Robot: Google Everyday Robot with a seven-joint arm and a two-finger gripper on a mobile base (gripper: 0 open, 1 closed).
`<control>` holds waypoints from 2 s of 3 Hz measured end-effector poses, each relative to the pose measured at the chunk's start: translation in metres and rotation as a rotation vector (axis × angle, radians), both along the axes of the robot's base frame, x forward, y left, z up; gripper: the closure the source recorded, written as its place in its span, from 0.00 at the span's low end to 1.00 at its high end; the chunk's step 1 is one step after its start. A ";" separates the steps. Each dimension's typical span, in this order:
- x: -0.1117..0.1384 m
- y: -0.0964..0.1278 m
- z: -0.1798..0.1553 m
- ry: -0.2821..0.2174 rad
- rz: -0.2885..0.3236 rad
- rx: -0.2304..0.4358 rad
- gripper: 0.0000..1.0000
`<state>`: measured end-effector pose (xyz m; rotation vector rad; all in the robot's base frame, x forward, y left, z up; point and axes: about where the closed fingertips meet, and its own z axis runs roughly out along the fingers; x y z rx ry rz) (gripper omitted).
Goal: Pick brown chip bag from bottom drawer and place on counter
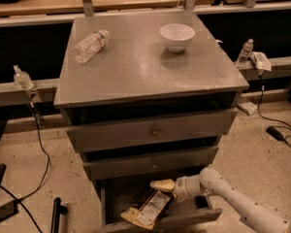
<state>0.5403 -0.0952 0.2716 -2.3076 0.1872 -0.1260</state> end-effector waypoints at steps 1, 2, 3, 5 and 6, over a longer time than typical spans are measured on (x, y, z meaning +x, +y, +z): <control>-0.003 -0.006 -0.032 0.018 -0.007 -0.021 0.00; -0.007 -0.004 -0.055 0.027 -0.003 -0.018 0.00; -0.012 -0.003 -0.081 0.036 -0.011 -0.009 0.00; -0.023 -0.003 -0.119 0.075 -0.041 0.020 0.15; -0.023 -0.003 -0.120 0.075 -0.041 0.020 0.21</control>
Offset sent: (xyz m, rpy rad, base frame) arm -0.0088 -0.0062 -0.0799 -0.0194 0.0343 -0.0062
